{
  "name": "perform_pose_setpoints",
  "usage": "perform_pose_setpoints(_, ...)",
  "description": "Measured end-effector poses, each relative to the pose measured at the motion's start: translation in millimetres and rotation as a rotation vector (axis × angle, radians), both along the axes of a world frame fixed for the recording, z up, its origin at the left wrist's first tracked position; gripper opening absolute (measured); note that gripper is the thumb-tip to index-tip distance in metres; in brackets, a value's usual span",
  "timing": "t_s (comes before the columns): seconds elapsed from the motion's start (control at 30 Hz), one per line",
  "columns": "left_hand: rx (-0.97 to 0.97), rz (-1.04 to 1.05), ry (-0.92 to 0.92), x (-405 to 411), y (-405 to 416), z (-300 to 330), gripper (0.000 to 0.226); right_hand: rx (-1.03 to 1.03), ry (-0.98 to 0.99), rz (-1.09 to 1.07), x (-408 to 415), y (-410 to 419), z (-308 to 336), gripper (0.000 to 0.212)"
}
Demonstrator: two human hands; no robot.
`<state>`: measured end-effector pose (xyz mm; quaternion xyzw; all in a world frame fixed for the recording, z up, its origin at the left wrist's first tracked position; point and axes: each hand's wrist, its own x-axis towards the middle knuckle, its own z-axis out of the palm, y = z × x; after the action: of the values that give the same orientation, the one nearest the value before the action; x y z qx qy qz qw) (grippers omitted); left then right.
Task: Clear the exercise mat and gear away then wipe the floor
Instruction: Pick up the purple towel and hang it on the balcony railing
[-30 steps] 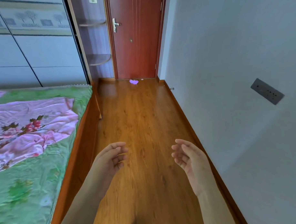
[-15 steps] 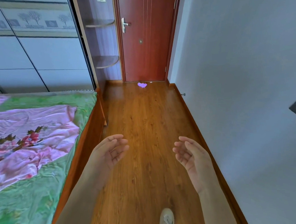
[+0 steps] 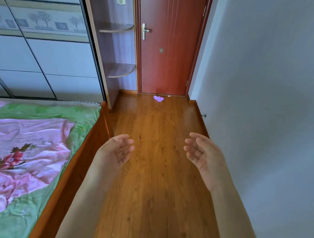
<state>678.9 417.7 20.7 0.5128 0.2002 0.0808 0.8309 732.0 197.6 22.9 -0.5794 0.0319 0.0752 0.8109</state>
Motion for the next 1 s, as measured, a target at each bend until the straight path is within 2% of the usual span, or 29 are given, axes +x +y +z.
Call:
perform_pose_setpoints(0.43,-0.014,0.047,0.071,141,10,-21,0.024,-0.026,0.073,0.107,159,22,-25,0.020)
perform_pose_setpoints(1.0,0.014,-0.019,0.022,452,125,-9,0.022,-0.013,0.010,0.036,451,139,-23,0.020)
